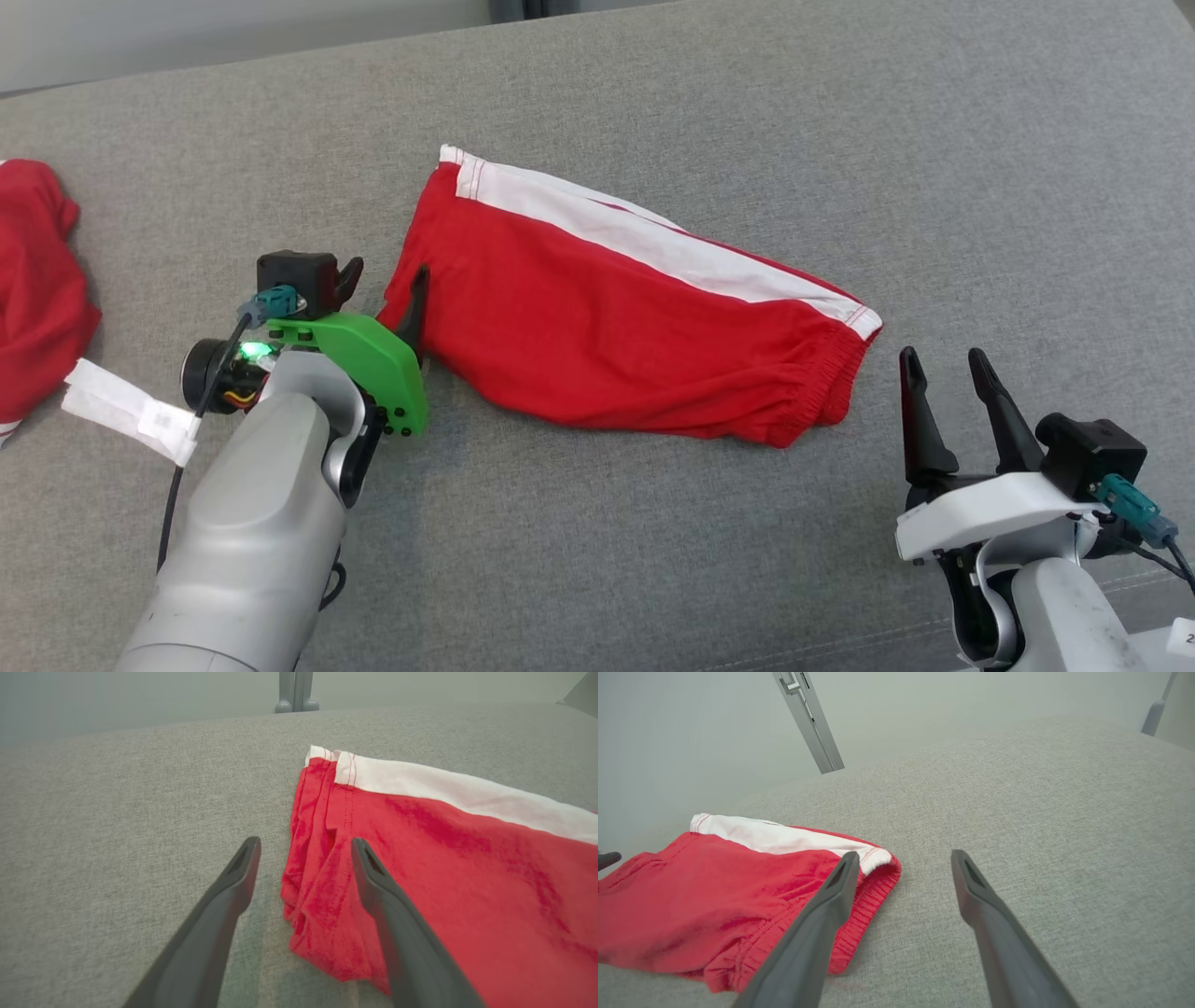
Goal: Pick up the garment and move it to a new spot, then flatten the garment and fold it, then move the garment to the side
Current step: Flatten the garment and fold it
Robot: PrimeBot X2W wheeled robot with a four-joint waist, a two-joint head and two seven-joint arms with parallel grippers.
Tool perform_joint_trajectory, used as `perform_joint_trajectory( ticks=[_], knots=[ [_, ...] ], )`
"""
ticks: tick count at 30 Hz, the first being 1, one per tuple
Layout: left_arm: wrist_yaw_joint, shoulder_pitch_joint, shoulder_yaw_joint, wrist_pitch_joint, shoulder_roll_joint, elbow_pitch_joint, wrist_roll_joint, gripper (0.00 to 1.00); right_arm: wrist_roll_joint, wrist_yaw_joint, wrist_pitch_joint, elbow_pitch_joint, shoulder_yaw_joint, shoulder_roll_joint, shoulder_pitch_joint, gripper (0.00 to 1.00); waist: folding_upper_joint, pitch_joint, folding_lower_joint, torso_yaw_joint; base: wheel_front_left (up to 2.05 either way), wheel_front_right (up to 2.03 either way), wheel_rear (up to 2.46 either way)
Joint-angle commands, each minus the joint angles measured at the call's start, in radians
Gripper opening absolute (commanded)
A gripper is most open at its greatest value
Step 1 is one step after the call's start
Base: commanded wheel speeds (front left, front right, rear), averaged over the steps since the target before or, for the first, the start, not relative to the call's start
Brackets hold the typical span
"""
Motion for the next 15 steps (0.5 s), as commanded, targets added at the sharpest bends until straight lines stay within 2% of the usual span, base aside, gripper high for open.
perform_joint_trajectory(
  ticks=[1, 11, 12, 13, 14, 15],
  knots=[
    [0.008, 0.019, 0.003, 0.013, 0.001, 0.004, -0.011, 1.0, -0.005, -0.001, 0.009, -0.018, -0.004, -0.002, 0.013, 1.0, -0.0001, -0.006, 0.0, 0.001, 0.0, 0.0, 0.0],
    [0.012, 0.016, 0.014, 0.118, 0.007, 0.031, -0.053, 1.0, 0.002, -0.001, 0.051, -0.136, -0.01, -0.002, 0.036, 1.0, -0.0001, 0.024, 0.0, -0.028, 0.0, 0.0, 0.0],
    [0.008, 0.017, 0.012, 0.131, 0.006, 0.033, -0.057, 0.95, 0.002, -0.001, 0.053, -0.142, -0.012, -0.002, 0.038, 1.0, -0.0001, 0.025, 0.0, -0.029, 0.0, 0.0, 0.0],
    [0.004, 0.02, 0.011, 0.142, 0.002, 0.033, -0.065, 0.64, 0.002, -0.001, 0.053, -0.146, -0.014, -0.002, 0.042, 1.0, -0.0001, 0.025, 0.0, -0.029, 0.0, 0.0, 0.0],
    [-0.001, 0.021, 0.011, 0.146, 0.0, 0.031, -0.071, 0.45, 0.003, -0.001, 0.055, -0.148, -0.016, -0.002, 0.045, 1.0, -0.0001, 0.025, 0.0, -0.029, 0.0, 0.0, 0.0],
    [-0.002, 0.023, 0.009, 0.15, -0.001, 0.027, -0.076, 0.4, 0.003, -0.001, 0.053, -0.151, -0.019, -0.002, 0.045, 1.0, -0.0001, 0.025, 0.0, -0.028, 0.0, 0.0, 0.0]
  ],
)
